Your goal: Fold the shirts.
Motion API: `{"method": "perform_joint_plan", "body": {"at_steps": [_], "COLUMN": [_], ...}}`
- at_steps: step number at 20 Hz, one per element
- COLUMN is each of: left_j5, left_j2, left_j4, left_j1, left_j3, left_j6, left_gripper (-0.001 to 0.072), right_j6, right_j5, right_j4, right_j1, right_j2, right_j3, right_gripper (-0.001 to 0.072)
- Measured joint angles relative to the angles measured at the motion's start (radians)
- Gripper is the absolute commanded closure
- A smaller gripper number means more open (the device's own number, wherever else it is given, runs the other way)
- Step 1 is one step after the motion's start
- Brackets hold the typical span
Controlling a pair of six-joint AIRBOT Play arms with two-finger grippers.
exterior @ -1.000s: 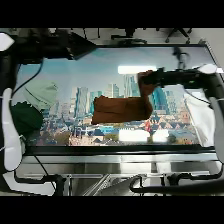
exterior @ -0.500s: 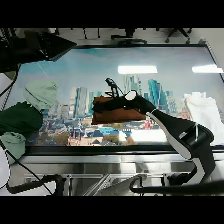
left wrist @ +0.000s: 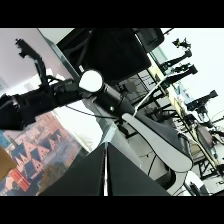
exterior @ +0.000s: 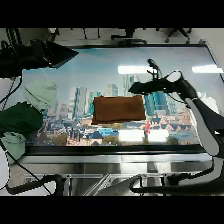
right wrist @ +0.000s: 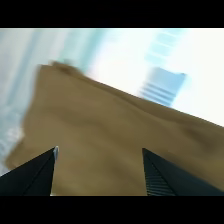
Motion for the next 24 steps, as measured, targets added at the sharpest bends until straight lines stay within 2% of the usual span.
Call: {"method": "perform_joint_plan", "body": {"at_steps": [4,9,10,11,12,17,24], "left_j5": [-0.005,-0.007,-0.007,-0.007,-0.008,-0.008,-0.011], "left_j2": [0.000,0.000,0.000,0.000,0.000,0.000,0.000], "left_j4": [0.000,0.000,0.000,0.000,0.000,0.000,0.000], "left_j1": [0.000,0.000,0.000,0.000,0.000,0.000,0.000], "left_j3": [-0.002,-0.002,-0.002,-0.002,-0.002,-0.002,-0.002], "left_j6": [0.004,0.008,0.008,0.008,0.008,0.008,0.011], "left_gripper": [0.0696,0.0695,0.0696,0.0695,0.0696,0.0695,0.0695], "right_j6": [0.053,0.021,0.007,-0.011,-0.033,-0.111,-0.029], "right_j5": [0.122,0.163,0.163,0.159,0.152,0.182,0.195], "right_j4": [-0.079,-0.010,0.014,0.036,0.053,0.212,0.260], "right_j1": [-0.105,-0.089,-0.078,-0.068,-0.060,-0.094,-0.371], "right_j2": [-0.061,-0.162,-0.177,-0.193,-0.206,-0.157,0.038], "right_j3": [-0.034,-0.045,-0.045,-0.046,-0.047,0.023,0.169], "right_gripper": [0.0118,0.0131,0.0311,0.0647,0.0691,0.0693,0.0693]}}
